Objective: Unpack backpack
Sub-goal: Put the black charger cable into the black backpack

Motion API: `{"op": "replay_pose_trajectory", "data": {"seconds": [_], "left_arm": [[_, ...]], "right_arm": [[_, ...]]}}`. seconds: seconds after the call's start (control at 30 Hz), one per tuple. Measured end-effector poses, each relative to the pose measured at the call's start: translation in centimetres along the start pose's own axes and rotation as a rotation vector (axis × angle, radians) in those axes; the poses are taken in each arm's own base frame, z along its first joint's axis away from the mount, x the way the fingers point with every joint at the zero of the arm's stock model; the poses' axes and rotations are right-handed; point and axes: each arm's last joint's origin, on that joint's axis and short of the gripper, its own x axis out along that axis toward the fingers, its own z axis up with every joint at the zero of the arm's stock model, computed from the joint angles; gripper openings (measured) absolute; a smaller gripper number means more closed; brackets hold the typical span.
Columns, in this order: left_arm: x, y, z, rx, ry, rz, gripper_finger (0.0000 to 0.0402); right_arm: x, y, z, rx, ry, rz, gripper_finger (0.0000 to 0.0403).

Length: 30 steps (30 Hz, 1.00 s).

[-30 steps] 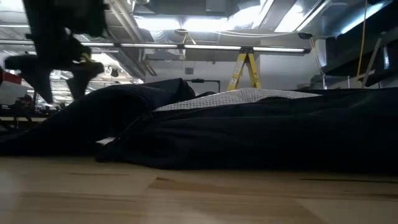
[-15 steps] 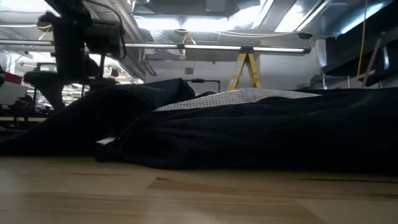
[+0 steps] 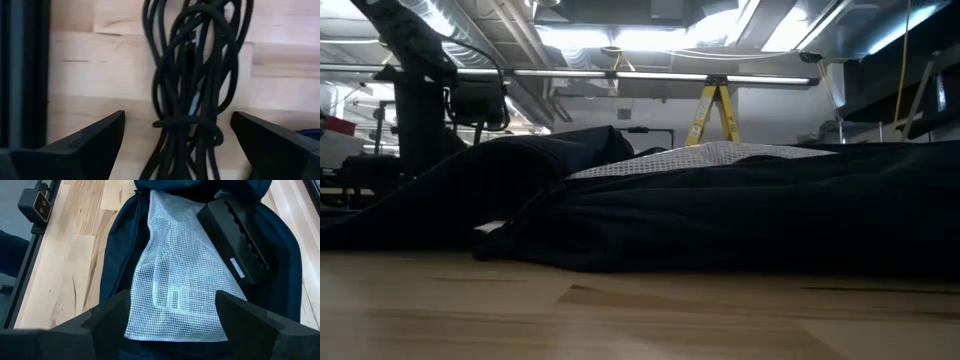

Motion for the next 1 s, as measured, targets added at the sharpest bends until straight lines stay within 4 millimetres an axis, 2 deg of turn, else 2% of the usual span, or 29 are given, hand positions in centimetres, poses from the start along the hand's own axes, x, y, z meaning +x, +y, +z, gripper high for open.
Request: {"op": "replay_pose_trajectory", "data": {"seconds": [0.13,0.27,0.47,0.83,0.87,1.0], "left_arm": [[0.4,-0.4,0.2,-0.013,-0.028,-0.043,0.0352],[0.4,-0.4,0.3,-0.017,-0.032,-0.035,0.0322],[0.5,-0.3,0.5,-0.021,-0.032,-0.036,0.0235],[0.2,-1.0,0.2,0.045,-0.053,-0.093,0.0034],[0.1,-1.2,0.1,0.051,-0.065,-0.111,0.0023],[-0.5,-1.9,0.0,0.069,-0.085,-0.19,0.0022]], "right_arm": [[0.0,0.0,0.0,0.0,0.0,0.0,0.0275],[0.0,0.0,0.0,0.0,0.0,0.0,0.0275],[0.0,0.1,0.0,0.003,-0.001,0.001,0.0275],[0.1,0.1,0.0,0.024,0.004,0.008,0.0275],[0.1,0.2,0.0,0.03,0.013,0.017,0.0275],[0.1,0.3,-0.1,0.051,0.052,0.057,0.0275]]}}
